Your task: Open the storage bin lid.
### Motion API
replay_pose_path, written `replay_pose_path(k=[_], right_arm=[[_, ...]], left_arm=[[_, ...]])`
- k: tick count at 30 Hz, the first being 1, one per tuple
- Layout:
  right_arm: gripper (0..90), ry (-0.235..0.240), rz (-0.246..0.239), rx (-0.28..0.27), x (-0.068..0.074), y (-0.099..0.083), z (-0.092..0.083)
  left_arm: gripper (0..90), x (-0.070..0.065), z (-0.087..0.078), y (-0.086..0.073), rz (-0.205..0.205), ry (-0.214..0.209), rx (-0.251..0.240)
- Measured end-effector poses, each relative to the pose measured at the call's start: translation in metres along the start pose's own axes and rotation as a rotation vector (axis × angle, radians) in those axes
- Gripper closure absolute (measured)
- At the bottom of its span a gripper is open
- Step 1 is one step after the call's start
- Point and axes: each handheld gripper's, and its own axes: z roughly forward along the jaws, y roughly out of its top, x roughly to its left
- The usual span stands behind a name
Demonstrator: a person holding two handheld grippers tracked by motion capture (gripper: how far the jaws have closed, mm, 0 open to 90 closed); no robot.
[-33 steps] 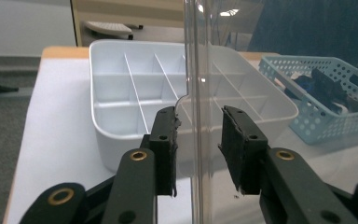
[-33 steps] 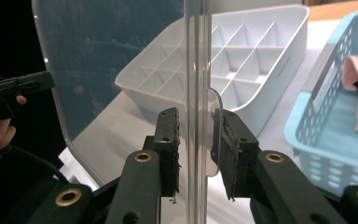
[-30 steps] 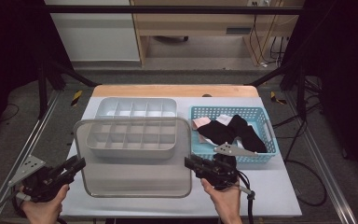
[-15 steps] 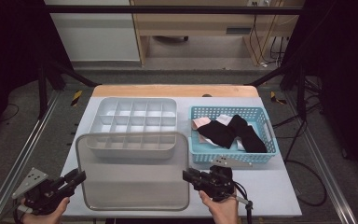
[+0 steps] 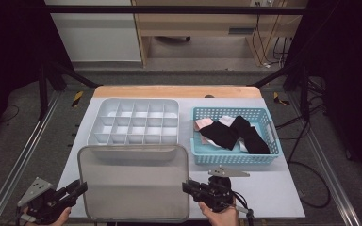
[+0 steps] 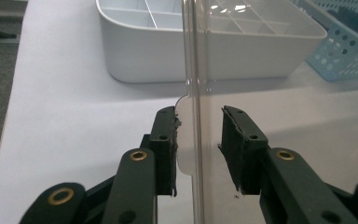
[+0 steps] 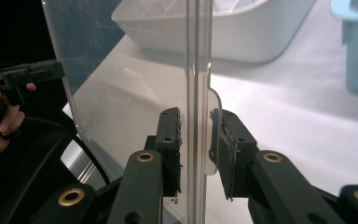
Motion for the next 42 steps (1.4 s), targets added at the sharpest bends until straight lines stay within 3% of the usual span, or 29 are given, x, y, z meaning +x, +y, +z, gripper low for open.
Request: replay_pose_path(k=[7,12,15,20,27,30,35,39,40,41,42], right_arm=[[71.6,-0.005,0.048,0.045,-0.011,-0.018,0.010],[71.2,-0.010,0.054,0.060,-0.014,-0.025,0.014],[70.4,-0.024,0.057,0.073,-0.016,-0.030,0.019],[68.4,-0.051,0.055,0.108,-0.020,-0.038,0.027],[66.6,-0.058,0.043,0.112,-0.020,-0.039,0.030],[64.9,-0.060,0.034,0.117,-0.022,-0.040,0.033],[60.9,-0.074,0.031,0.146,-0.024,-0.042,0.038],[59.2,-0.085,0.031,0.156,-0.027,-0.041,0.042],[59.6,-0.094,0.031,0.157,-0.028,-0.041,0.043],[60.6,-0.139,-0.005,0.143,-0.028,-0.039,0.043],[60.6,-0.139,-0.005,0.143,-0.028,-0.039,0.043]], left_arm=[[65.1,0.000,0.006,-0.012,-0.002,0.005,0.047],[65.1,0.002,0.009,-0.019,-0.010,0.004,0.064],[64.9,0.001,0.011,-0.021,0.006,0.011,0.076],[64.3,-0.001,0.014,-0.026,0.014,0.030,0.095],[63.1,0.000,0.015,-0.030,0.008,0.036,0.110],[62.6,0.000,0.017,-0.031,0.016,0.045,0.119],[67.1,-0.003,0.023,-0.034,0.071,0.094,0.150],[67.5,-0.001,0.027,-0.035,0.067,0.095,0.167],[67.4,0.000,0.028,-0.035,0.064,0.094,0.172],[68.5,0.001,0.030,-0.035,0.070,0.102,0.186],[68.6,0.001,0.030,-0.035,0.070,0.102,0.186]])
